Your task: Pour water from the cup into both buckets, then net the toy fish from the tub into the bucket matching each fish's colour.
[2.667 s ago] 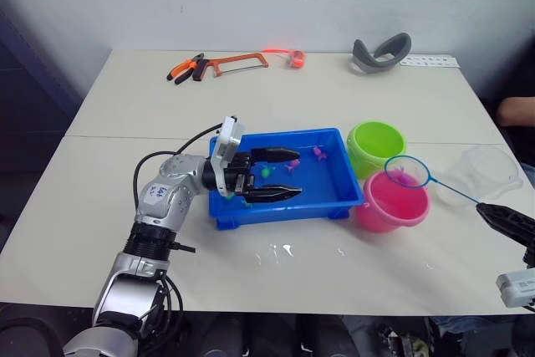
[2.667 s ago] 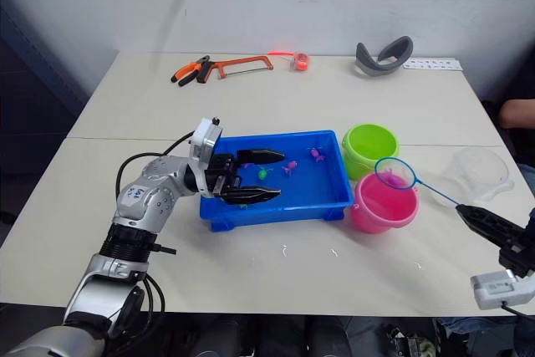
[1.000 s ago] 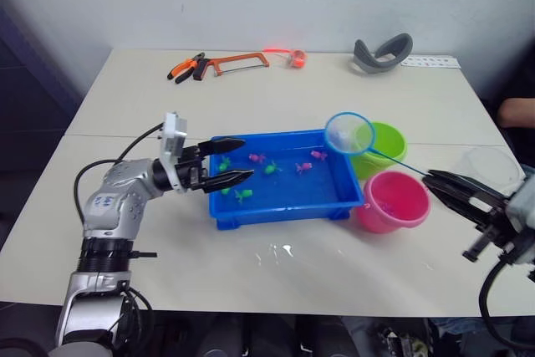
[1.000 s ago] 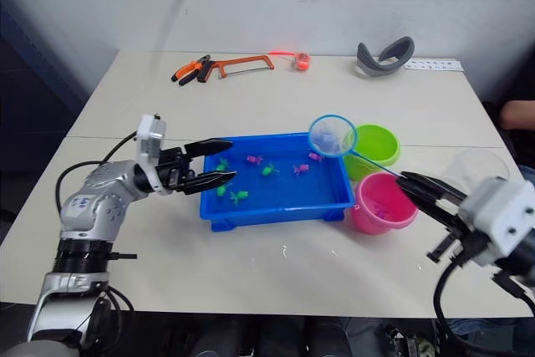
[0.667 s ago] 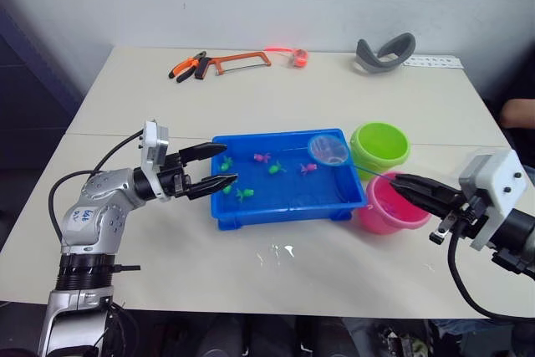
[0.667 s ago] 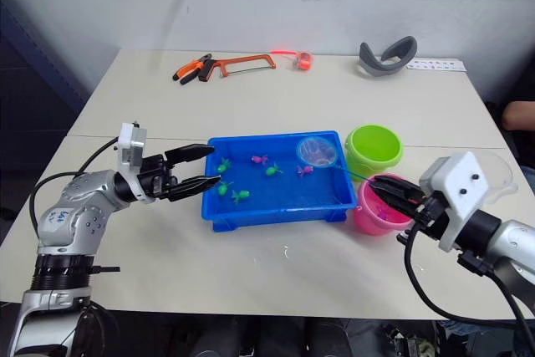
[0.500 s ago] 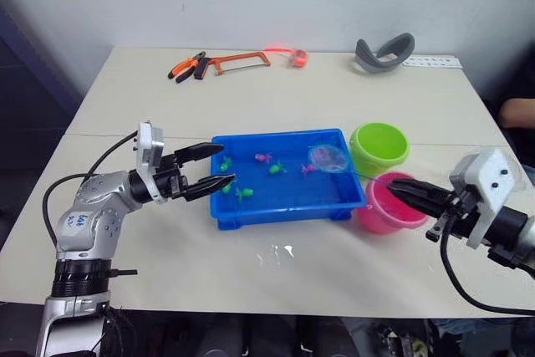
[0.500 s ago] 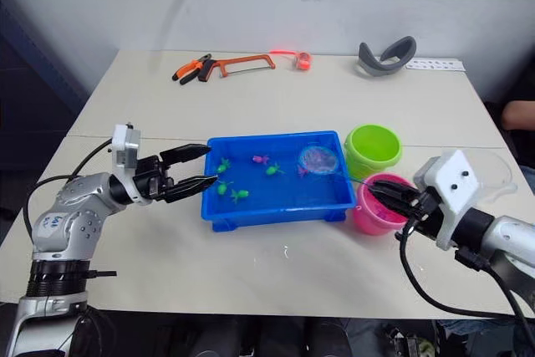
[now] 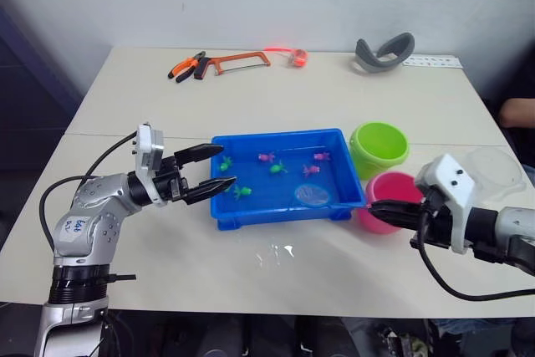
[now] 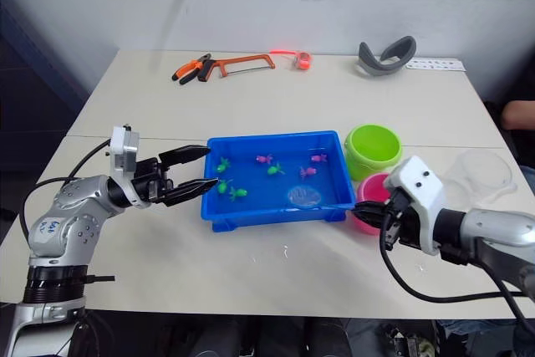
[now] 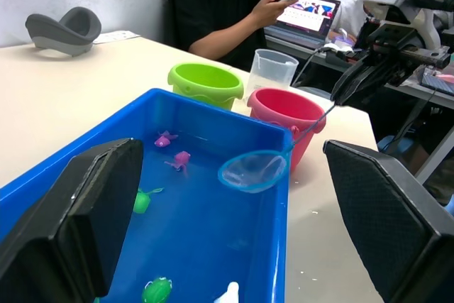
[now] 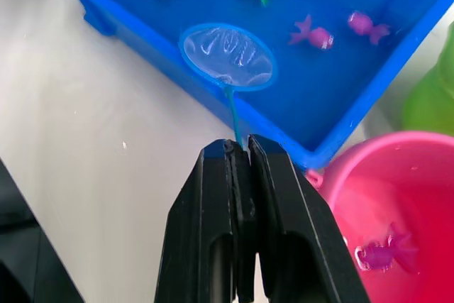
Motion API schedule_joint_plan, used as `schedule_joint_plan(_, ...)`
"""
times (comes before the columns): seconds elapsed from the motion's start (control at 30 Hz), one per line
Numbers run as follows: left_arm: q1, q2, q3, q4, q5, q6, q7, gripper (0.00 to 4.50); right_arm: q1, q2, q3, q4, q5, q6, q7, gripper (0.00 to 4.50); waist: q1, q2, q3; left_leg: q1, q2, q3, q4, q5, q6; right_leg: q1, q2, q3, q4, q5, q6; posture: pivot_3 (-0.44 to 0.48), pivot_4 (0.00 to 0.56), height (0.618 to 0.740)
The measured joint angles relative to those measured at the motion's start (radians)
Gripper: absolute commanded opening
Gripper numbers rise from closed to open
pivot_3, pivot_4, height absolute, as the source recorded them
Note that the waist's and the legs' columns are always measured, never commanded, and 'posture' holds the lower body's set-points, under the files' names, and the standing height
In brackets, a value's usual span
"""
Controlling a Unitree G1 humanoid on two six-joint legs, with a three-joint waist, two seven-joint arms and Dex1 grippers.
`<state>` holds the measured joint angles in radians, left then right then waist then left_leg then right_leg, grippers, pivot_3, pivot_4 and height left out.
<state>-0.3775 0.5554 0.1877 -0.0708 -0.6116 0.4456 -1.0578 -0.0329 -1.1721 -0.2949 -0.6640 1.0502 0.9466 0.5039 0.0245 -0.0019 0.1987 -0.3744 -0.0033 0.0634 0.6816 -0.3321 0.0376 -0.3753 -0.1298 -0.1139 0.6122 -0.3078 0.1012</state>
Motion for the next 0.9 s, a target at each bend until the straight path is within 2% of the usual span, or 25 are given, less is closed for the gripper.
schedule_joint_plan(0.2, -0.002, -0.003, -0.011, -0.008, 0.0, -0.001, 0.008, 4.42, -0.178, 0.036, 0.14, 0.054, -0.015, 0.138, -0.086, 0.0, -0.001, 0.0, 0.0, -0.001, 0.0, 0.0, 0.0, 0.0, 0.0, -0.001, 0.0, 0.0, 0.0, 0.0, 0.0, 0.0, 0.15, 0.74)
schedule_joint_plan(0.5, -0.027, 0.018, -0.059, 0.012, 0.017, -0.031, -0.057, 4.42, -0.265, 0.116, 0.243, 0.077, -0.129, 0.21, -0.149, 0.0, 0.001, 0.0, 0.0, -0.003, 0.0, 0.0, -0.001, 0.0, 0.0, -0.001, 0.001, -0.002, 0.0, 0.0, 0.001, 0.0, 0.15, 0.74)
schedule_joint_plan(0.7, -0.045, 0.028, -0.071, 0.044, 0.026, -0.044, -0.071, 4.42, -0.227, 0.167, 0.265, 0.069, -0.249, 0.166, -0.164, 0.0, 0.0, 0.0, 0.0, -0.003, 0.0, 0.0, -0.001, 0.0, 0.0, -0.001, 0.001, -0.002, 0.0, 0.0, 0.001, 0.0, 0.15, 0.74)
schedule_joint_plan(0.9, -0.039, 0.03, -0.072, 0.05, 0.027, -0.058, -0.082, 4.42, -0.078, 0.244, 0.259, 0.006, -0.4, 0.006, -0.176, 0.0, 0.002, 0.0, 0.0, -0.003, -0.001, 0.0, -0.001, 0.0, 0.0, -0.001, 0.001, -0.002, 0.0, 0.001, 0.001, 0.0, 0.15, 0.74)
